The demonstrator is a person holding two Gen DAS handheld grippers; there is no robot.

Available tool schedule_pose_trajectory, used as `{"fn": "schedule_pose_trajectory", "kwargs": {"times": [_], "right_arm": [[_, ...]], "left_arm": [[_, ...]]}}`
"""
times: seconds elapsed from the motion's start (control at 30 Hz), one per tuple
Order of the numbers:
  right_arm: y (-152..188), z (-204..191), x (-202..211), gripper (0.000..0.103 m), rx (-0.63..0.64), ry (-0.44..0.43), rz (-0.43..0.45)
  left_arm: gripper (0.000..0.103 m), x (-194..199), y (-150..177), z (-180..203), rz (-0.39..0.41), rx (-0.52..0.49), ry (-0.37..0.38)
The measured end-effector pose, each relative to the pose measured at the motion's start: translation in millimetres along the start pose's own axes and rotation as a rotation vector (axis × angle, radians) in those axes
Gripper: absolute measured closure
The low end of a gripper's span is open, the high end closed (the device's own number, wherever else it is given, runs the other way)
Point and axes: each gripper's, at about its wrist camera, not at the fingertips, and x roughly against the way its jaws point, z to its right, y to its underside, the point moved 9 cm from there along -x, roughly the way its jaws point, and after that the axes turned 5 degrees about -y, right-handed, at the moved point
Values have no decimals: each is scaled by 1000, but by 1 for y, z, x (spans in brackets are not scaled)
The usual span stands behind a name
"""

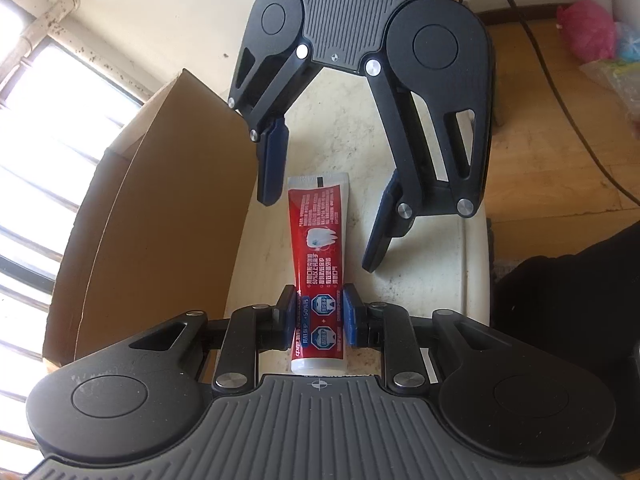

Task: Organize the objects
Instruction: 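Grasp the red toothpaste tube with the left gripper, then carry the toothpaste tube with the left gripper and lower it into the box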

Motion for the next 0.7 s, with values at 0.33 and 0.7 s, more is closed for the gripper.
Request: {"fn": "schedule_pose_trajectory", "kwargs": {"times": [0.33,0.7], "right_arm": [[-14,-12,-6,60,85,10,-77],[-14,-39,10,68,158,125,-59]], "left_arm": [[83,5,4,4,22,-21,-3],[84,26,0,26,-7,-119,-89]]}}
